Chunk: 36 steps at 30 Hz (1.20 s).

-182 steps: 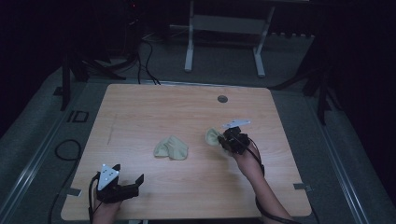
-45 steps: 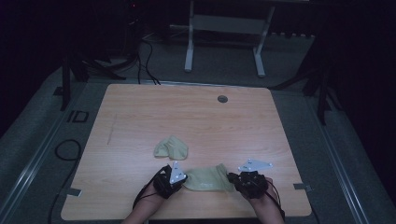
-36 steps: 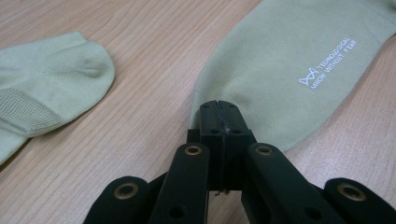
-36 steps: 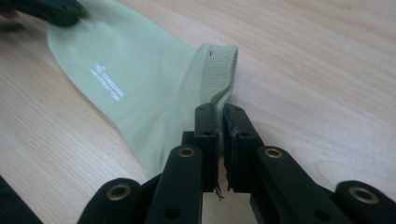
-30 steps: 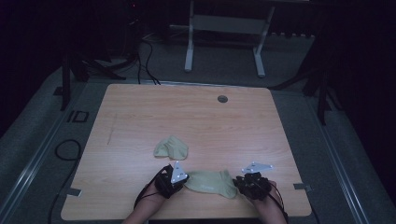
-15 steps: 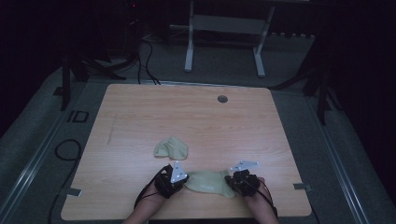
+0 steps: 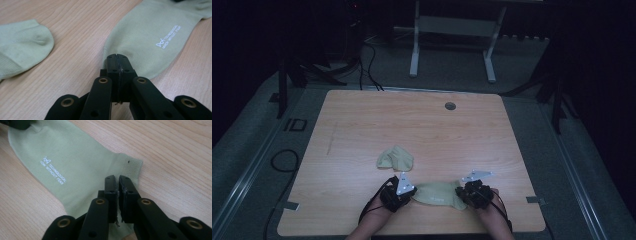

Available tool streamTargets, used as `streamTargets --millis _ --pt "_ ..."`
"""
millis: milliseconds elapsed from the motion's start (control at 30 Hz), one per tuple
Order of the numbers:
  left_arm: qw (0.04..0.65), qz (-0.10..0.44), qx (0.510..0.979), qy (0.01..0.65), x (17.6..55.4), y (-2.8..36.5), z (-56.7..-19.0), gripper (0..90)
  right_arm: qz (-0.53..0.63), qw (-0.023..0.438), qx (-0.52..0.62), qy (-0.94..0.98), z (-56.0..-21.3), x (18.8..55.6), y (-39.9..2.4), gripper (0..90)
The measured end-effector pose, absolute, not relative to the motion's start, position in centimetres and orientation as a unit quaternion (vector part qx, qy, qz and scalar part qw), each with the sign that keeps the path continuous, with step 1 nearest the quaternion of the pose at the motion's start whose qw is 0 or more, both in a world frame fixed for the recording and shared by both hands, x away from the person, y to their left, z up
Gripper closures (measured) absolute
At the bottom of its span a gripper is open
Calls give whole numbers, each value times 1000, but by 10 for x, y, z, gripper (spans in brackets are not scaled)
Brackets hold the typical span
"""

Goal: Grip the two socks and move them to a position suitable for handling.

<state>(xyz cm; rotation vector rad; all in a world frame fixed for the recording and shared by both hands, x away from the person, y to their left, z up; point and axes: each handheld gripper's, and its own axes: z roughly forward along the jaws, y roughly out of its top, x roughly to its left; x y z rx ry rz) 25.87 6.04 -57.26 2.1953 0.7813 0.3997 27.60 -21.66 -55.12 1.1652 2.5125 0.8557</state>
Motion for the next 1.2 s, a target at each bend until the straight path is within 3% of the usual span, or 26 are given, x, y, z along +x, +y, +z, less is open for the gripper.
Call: streamTargets --millis 167,233,367,533,900,1200 --pt "393 146 854 307 258 62 -571 769 298 117 400 859 -548 275 -216 787" --pt "392 146 856 303 256 61 -568 643 300 117 401 858 -545 276 -217 748" --pt "402 143 850 310 252 65 -560 511 309 121 401 854 -537 280 -217 696" --pt "415 141 840 320 246 76 -554 489 317 128 395 853 -525 287 -213 620" --pt "404 140 843 328 237 98 -556 505 331 131 372 857 -503 309 -177 551" --pt "396 140 833 359 230 123 -562 506 338 122 334 871 -495 340 -108 527"
